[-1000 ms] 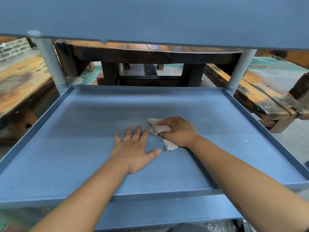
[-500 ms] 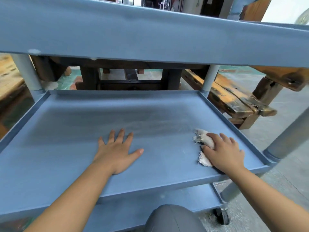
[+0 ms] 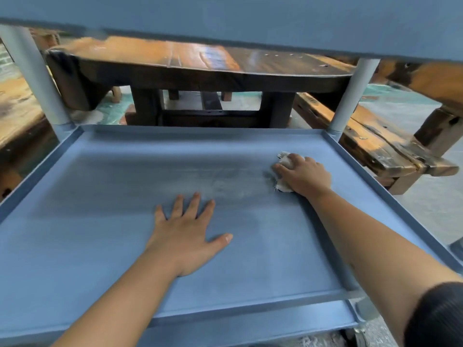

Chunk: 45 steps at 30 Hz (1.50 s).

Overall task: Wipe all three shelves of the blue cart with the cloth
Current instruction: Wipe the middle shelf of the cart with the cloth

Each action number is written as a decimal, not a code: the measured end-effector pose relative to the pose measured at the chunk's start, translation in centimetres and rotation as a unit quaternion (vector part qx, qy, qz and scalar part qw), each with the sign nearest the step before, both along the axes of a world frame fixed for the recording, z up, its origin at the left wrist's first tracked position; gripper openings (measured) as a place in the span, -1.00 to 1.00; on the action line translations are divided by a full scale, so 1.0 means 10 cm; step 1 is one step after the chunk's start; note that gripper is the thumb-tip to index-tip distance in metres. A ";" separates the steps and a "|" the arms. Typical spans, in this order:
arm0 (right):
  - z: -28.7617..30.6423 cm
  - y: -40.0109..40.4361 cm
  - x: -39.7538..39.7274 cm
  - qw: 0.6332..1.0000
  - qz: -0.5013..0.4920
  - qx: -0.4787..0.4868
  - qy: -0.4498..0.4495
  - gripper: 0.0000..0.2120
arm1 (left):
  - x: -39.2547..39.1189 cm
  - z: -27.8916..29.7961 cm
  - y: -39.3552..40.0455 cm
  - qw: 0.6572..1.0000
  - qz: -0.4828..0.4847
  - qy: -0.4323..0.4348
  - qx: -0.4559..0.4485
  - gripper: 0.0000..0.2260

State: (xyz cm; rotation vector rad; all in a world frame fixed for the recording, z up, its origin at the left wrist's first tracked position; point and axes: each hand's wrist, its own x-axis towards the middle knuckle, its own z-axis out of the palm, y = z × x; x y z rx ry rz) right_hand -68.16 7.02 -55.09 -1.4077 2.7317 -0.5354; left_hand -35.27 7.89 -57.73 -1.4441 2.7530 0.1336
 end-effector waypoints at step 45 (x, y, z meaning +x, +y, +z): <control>-0.01 0.65 1.78 0.971 0.235 0.009 0.049 -0.54 | 0.00 0.09 0.03 0.992 0.004 0.123 0.037 -0.09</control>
